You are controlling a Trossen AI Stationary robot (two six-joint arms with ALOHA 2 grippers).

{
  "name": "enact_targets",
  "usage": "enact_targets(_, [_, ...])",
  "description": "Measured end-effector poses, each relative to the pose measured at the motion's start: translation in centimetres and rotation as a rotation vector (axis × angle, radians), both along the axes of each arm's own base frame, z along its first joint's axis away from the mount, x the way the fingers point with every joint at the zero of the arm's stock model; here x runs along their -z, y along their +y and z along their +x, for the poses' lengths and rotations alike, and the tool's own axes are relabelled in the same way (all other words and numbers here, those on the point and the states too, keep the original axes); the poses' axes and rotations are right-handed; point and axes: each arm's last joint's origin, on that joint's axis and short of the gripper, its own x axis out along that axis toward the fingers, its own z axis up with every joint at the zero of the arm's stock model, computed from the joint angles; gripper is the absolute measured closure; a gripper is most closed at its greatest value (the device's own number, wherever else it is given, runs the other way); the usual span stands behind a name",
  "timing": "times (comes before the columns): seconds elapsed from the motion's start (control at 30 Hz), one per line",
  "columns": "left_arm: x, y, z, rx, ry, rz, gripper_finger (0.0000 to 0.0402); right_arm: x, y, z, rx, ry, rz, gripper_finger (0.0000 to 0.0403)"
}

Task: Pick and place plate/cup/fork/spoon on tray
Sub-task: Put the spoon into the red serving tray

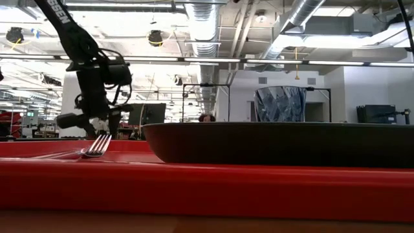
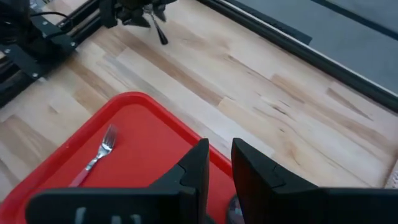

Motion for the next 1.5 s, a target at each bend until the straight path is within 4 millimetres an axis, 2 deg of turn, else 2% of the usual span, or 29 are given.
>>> enact_targets(0.33, [0.7, 0.2, 0.0, -0.109, 0.009, -0.021, 0.0212, 0.1, -0.5, 0.0, -0.004, 0.027, -0.016, 0.031])
enact_targets(0.47, [0.7, 0.7, -0.7, -0.152, -0.028, -0.051, 0.0241, 0.1, -0.5, 0.0, -0.005, 0.028, -0.017, 0.031])
enact_targets(0.77, [1.4, 1.3, -1.4, -0.133, 0.007, -0.081, 0.0319, 0.0, -0.7, 0.0, 0.002, 0.024, -0.016, 0.031])
enact_targets(1.0, [2.1, 1.8, -1.3, -0.025, 0.061, -0.076, 0.0392, 0.0, -0.7, 0.0, 0.005, 0.02, -0.01, 0.031])
enact_targets(1.17, [2.1, 2.0, -1.5, 0.048, 0.07, -0.062, 0.0397, 0.0, -0.7, 0.0, 0.006, 0.02, -0.01, 0.031])
enact_targets(1.33, [1.7, 2.1, -1.2, 0.215, 0.078, -0.042, 0.04, -0.1, -0.9, 0.3, -0.011, 0.014, -0.023, 0.031])
enact_targets(1.5, [0.9, 1.7, -0.5, 0.446, 0.085, -0.014, 0.0401, -0.1, -2.8, 0.6, 0.022, 0.02, -0.031, 0.0312])
